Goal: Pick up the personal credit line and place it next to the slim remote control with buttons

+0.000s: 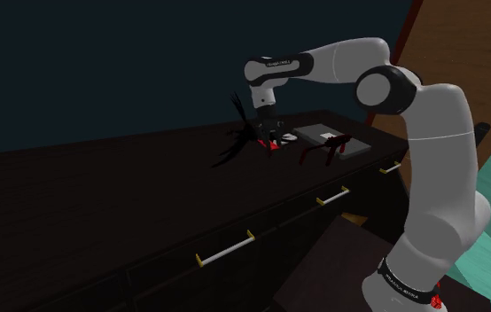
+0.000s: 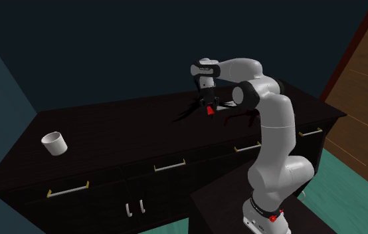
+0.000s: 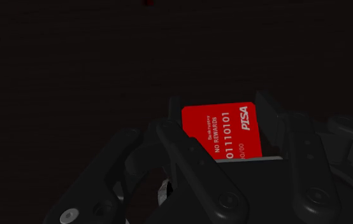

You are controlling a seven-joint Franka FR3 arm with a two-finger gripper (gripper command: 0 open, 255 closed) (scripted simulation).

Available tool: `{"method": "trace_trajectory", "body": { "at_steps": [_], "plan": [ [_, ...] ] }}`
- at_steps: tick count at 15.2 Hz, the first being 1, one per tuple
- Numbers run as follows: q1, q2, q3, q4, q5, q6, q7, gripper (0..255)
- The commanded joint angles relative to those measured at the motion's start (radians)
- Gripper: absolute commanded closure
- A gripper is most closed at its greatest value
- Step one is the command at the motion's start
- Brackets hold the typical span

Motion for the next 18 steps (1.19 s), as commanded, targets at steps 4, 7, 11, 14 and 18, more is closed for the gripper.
{"method": "trace_trajectory", "body": {
  "at_steps": [4, 7, 11, 14, 18],
  "plan": [
    [-0.064, 0.043, -0.037, 0.064, -0.044, -0.024, -0.102, 255],
    [-0.101, 0.08, -0.057, 0.125, -0.068, -0.045, -0.163, 255],
    [-0.15, 0.15, -0.083, 0.241, -0.1, -0.085, -0.245, 255],
    [-0.167, 0.178, -0.091, 0.26, -0.109, -0.074, -0.269, 255],
    [-0.168, 0.18, -0.09, 0.21, -0.108, -0.022, -0.263, 255]
  ]
}}
